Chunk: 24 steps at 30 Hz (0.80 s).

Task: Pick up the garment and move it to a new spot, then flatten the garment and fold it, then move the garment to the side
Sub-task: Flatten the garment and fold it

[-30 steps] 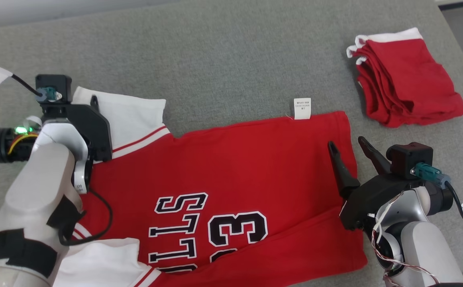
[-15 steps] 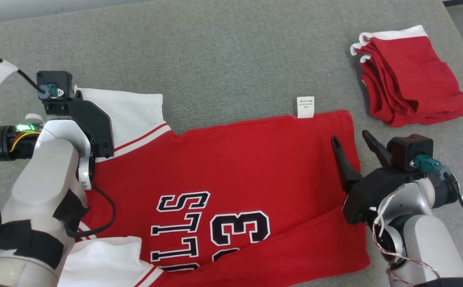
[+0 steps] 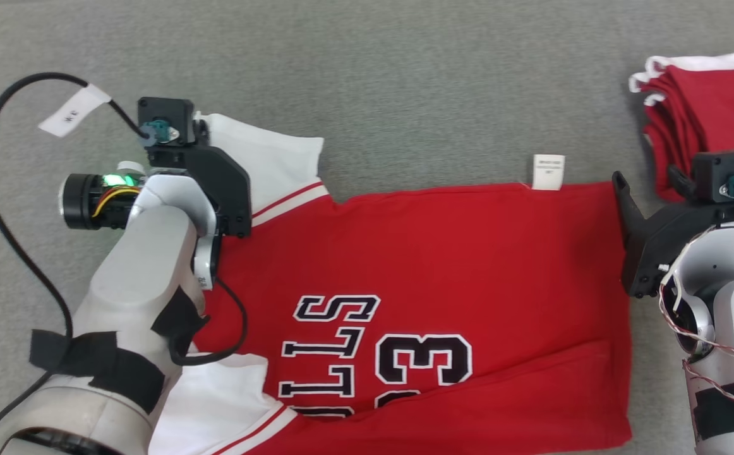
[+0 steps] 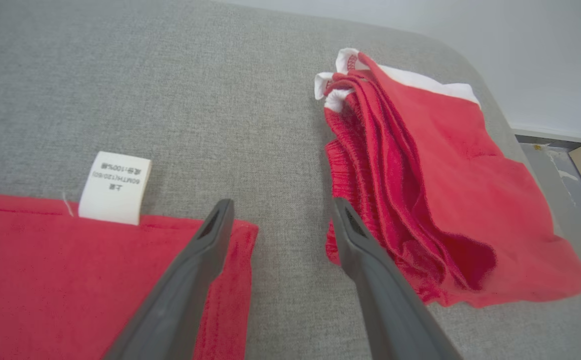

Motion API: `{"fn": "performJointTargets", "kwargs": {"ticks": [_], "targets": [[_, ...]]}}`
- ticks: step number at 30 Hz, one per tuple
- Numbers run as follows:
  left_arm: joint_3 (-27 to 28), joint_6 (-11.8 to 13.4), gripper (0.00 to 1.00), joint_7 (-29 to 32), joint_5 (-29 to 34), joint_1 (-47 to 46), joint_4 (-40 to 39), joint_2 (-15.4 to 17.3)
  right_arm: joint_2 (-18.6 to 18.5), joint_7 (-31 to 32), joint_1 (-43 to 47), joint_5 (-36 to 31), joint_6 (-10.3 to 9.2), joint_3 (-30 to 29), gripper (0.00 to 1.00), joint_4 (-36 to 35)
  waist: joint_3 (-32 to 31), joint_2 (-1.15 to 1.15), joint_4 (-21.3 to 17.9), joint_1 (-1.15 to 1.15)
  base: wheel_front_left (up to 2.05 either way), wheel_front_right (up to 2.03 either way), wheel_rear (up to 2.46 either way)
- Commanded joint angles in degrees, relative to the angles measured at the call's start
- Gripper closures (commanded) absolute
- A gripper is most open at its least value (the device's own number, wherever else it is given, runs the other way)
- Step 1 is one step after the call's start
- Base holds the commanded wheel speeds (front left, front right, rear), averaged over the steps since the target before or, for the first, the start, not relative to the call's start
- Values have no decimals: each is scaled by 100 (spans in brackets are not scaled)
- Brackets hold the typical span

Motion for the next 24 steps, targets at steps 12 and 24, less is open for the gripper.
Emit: {"fn": "performJointTargets", "kwargs": {"ticks": [12, 24], "targets": [[-68, -199, 100, -270, -172, -242, 499, -189, -51, 617, -159, 121, -16, 3, 28, 470, 67, -1, 227, 0, 0, 0, 0], [-114, -283, 100, -494, -213, -375, 811, -235, 25, 673, -92, 67, -16, -66, 0, 318, 40, -1, 234, 0, 0, 0, 0]]}}
